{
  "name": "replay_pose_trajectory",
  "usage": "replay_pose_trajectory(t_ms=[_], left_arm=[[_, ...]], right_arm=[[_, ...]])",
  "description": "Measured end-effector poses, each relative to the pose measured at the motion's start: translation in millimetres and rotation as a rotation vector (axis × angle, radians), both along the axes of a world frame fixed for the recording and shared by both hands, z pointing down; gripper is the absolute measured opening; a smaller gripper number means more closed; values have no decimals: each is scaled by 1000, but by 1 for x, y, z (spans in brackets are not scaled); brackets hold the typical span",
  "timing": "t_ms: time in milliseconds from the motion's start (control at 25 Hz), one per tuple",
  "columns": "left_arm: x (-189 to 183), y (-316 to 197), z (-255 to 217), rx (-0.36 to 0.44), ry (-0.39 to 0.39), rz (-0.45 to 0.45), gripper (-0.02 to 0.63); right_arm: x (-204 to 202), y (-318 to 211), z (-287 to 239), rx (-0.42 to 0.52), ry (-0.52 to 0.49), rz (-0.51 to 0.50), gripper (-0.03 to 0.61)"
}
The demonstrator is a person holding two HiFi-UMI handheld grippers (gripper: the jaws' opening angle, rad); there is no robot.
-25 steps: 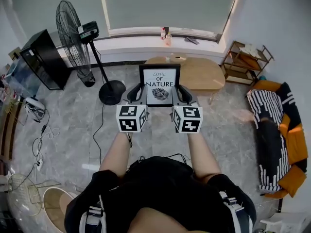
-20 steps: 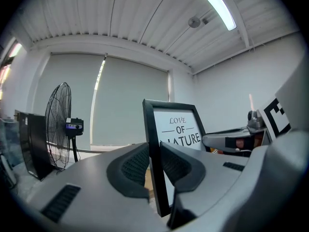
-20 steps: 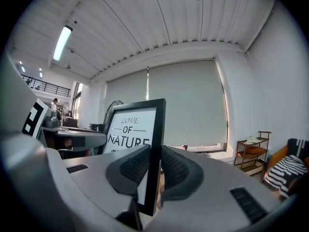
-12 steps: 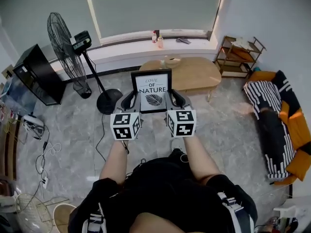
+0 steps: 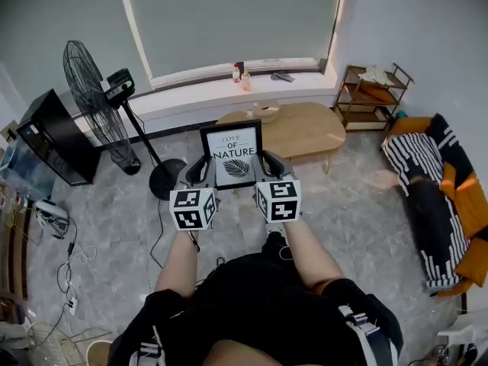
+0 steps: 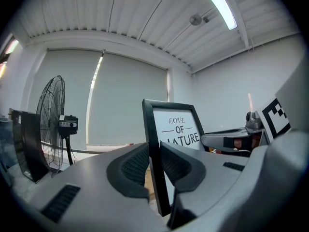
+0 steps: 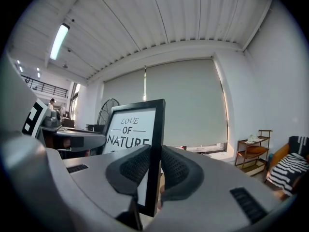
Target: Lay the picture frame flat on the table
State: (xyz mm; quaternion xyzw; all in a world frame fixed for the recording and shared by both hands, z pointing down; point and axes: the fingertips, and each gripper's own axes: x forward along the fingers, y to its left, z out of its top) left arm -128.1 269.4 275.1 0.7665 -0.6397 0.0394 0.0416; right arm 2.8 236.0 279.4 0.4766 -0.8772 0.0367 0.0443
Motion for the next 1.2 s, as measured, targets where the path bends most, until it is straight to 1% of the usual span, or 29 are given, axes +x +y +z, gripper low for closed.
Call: replay_pose_trajectory(t_ms=[120, 280, 480, 760, 880, 1000, 1080, 1200], left_arm=[[-1, -40, 7, -5, 1, -10, 84], [7, -114, 12, -16, 1, -13, 84], [26, -221, 9, -31, 0, -20, 84], [38, -376, -4, -49, 0, -47, 84], [41, -434, -5, -60, 0, -51, 86], [48, -482, -5, -75, -1, -44, 86], [52, -504, 0, -88, 2, -40, 86], [41, -529, 16, -122, 15, -39, 86]], right_arm=[[-1, -41, 6, 0, -2, -7, 87], [7, -115, 12, -8, -5, -10, 87], [25, -225, 8, -26, -13, -14, 87], [35, -383, -5, -37, -6, -53, 87], [38, -443, -6, -52, -6, -64, 87], [45, -491, -3, -72, -8, -78, 87], [48, -515, 3, -91, -3, -82, 87], [37, -541, 18, -126, 10, -81, 87]])
